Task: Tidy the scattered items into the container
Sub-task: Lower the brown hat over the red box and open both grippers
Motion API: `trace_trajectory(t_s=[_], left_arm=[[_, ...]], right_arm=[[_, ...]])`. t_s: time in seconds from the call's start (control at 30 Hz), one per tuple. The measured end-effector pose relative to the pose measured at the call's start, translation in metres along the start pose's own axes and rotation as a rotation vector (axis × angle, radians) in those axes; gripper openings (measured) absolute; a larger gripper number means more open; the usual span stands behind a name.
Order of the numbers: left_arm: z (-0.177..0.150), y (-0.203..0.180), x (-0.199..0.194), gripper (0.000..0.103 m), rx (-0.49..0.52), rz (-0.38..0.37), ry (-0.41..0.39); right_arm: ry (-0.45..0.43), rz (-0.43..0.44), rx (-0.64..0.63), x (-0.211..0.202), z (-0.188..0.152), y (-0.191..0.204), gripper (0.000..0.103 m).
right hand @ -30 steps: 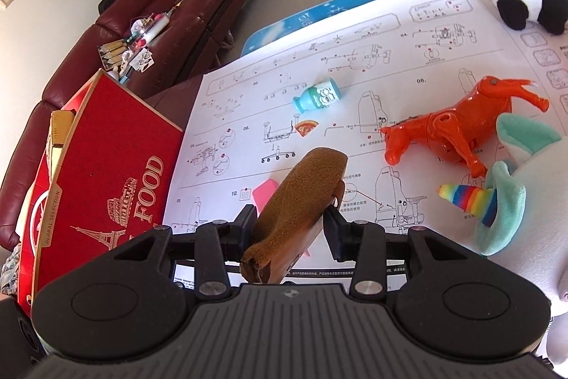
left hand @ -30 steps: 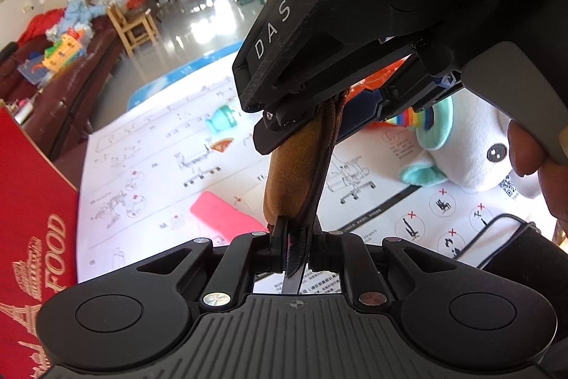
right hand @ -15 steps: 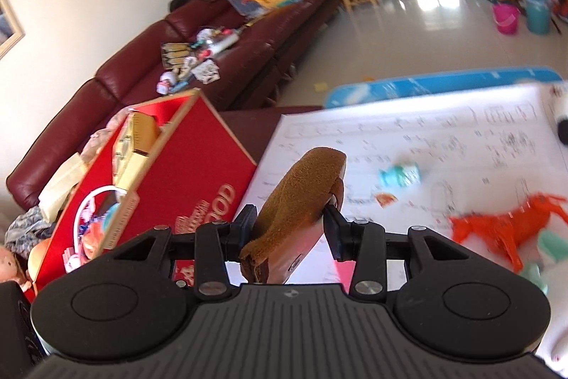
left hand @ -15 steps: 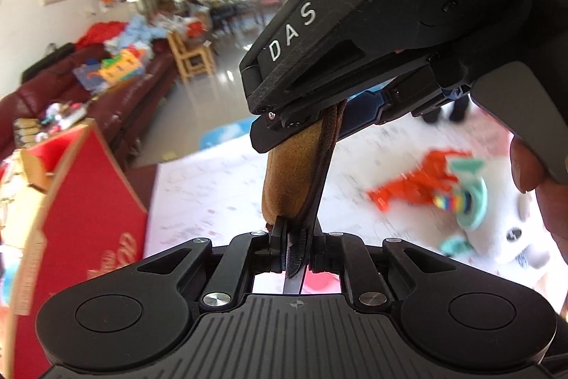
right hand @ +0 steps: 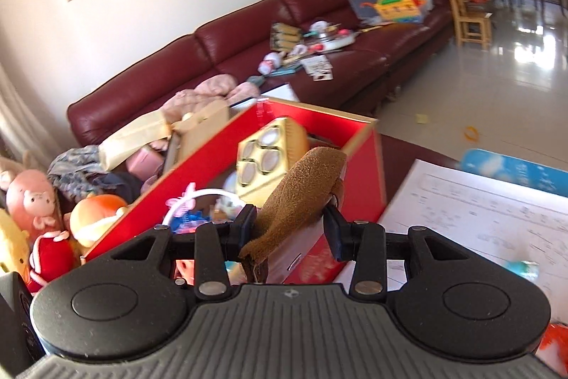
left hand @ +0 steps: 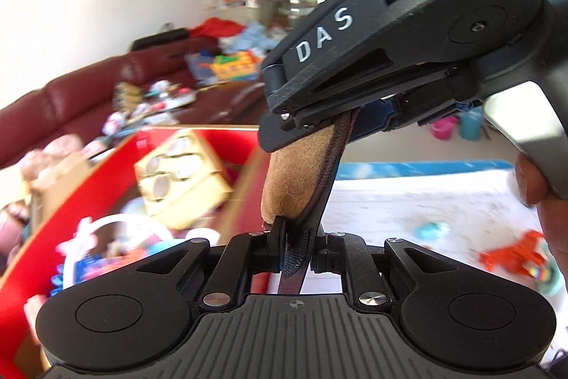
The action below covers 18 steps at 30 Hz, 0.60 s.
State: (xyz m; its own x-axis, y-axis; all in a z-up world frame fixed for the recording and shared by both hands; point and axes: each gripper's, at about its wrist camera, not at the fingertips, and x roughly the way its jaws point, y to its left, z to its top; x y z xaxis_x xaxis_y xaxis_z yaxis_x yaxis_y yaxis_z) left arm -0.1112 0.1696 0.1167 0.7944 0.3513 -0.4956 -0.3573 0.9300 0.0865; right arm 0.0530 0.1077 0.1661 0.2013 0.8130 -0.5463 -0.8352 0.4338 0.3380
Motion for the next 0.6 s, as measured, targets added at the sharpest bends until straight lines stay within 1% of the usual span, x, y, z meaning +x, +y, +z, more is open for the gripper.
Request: trace_trajectory(t_s=[0.1, 0.3, 0.4, 0.47, 0.5, 0.53, 0.57, 0.6], left_arm=[[0.003, 0.037, -0.003, 0.010, -0.059, 0.049, 0.008], [0.016, 0.098, 0.001, 0.010, -0.128, 0.132, 0.030], [0.030, 0.122, 0.003, 0.010, -0.141, 0.182, 0.021], [0.044, 0.135, 0.006, 0.010, -0.123, 0.228, 0.011], [0.051, 0.143, 0.012, 0.010, -0.114, 0.245, 0.015], [0.058, 0.152, 0.018, 0.013, -0.110, 0.255, 0.027], [0.064, 0.163, 0.028, 0.035, -0.107, 0.259, 0.045], [0.068, 0.173, 0.038, 0.056, -0.120, 0.270, 0.064]], right_arm=[[0.028, 0.047, -0.034, 0.026, 0.013, 0.025, 0.046], [0.076, 0.117, -0.099, 0.073, 0.039, 0.069, 0.046], [0.079, 0.148, -0.109, 0.089, 0.058, 0.085, 0.046], [0.066, 0.172, -0.104, 0.099, 0.073, 0.095, 0.046], [0.058, 0.184, -0.107, 0.105, 0.081, 0.100, 0.049], [0.056, 0.196, -0.120, 0.113, 0.088, 0.104, 0.059], [0.056, 0.195, -0.130, 0.121, 0.095, 0.107, 0.070], [0.047, 0.166, -0.123, 0.128, 0.099, 0.108, 0.091]])
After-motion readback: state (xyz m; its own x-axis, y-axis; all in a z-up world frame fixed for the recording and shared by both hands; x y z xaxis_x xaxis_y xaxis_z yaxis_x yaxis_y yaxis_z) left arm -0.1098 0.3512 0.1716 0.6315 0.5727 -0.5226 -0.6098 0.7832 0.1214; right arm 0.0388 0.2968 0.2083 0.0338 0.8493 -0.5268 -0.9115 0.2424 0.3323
